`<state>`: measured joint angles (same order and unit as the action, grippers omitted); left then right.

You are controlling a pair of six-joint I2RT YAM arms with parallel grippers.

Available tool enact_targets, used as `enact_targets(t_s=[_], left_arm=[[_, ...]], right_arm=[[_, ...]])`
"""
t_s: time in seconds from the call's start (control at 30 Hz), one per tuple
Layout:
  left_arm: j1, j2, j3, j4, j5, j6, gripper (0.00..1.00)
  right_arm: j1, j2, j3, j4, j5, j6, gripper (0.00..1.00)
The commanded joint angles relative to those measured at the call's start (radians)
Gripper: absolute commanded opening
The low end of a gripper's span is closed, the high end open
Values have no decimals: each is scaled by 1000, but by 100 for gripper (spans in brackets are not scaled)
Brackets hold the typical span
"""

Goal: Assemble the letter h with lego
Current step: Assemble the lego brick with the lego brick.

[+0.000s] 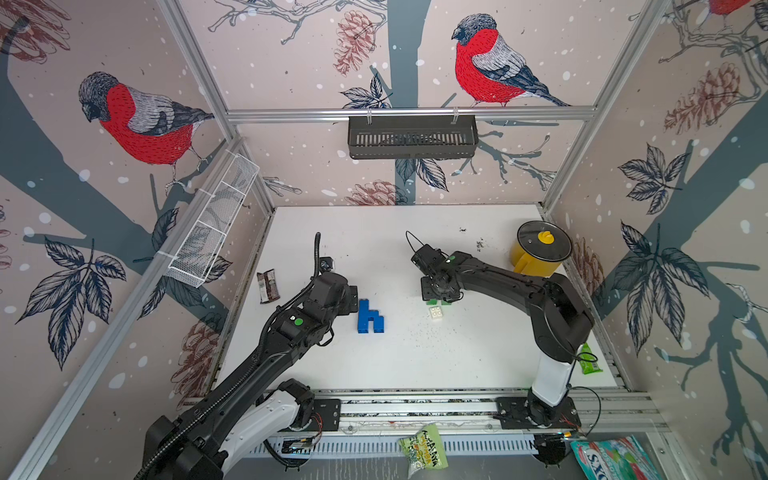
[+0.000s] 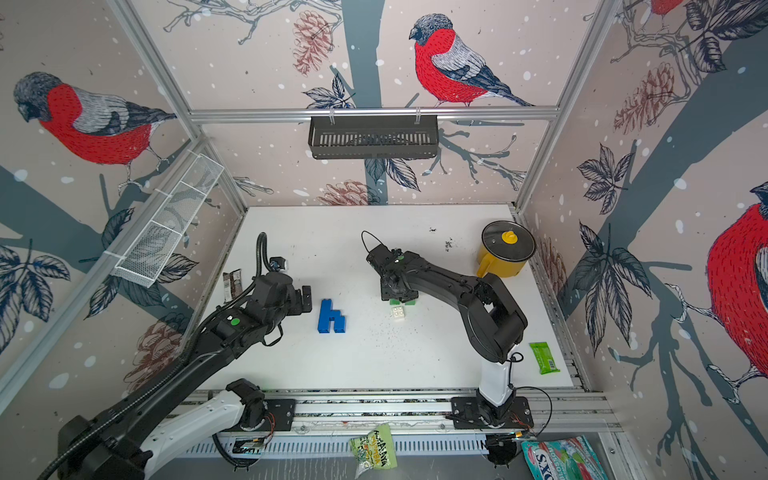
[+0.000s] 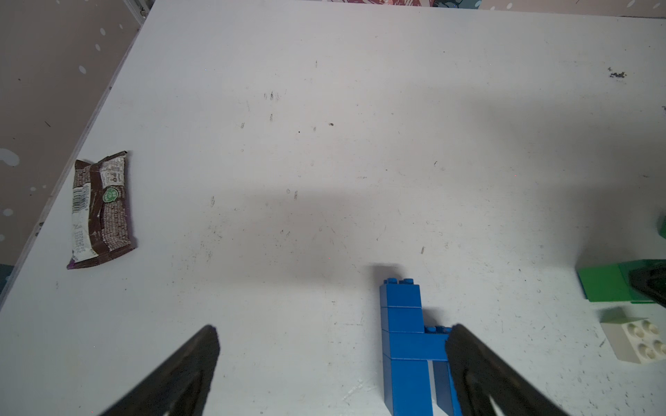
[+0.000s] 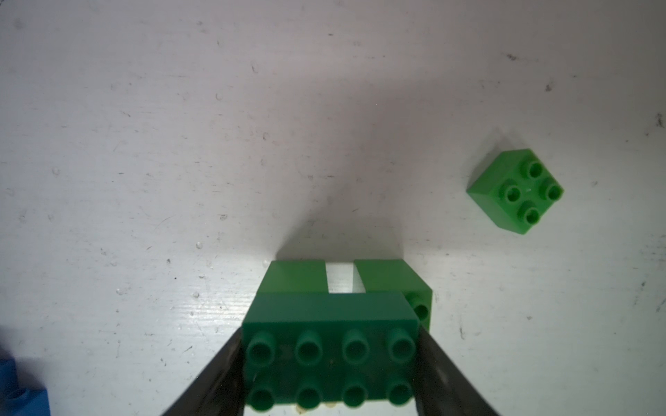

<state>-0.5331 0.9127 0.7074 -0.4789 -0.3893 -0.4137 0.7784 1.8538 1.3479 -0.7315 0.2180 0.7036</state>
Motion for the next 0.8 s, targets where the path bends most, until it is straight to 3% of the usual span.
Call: enact_targets(t_s=[0.0, 0.77], left_arm=[[-2, 0, 3, 11, -1, -1, 98], [-1, 8, 4, 11, 4, 0, 98]], right_arm=[[3, 4, -1, -17, 14, 11, 50], [-15, 19, 13, -29, 1, -4, 51]])
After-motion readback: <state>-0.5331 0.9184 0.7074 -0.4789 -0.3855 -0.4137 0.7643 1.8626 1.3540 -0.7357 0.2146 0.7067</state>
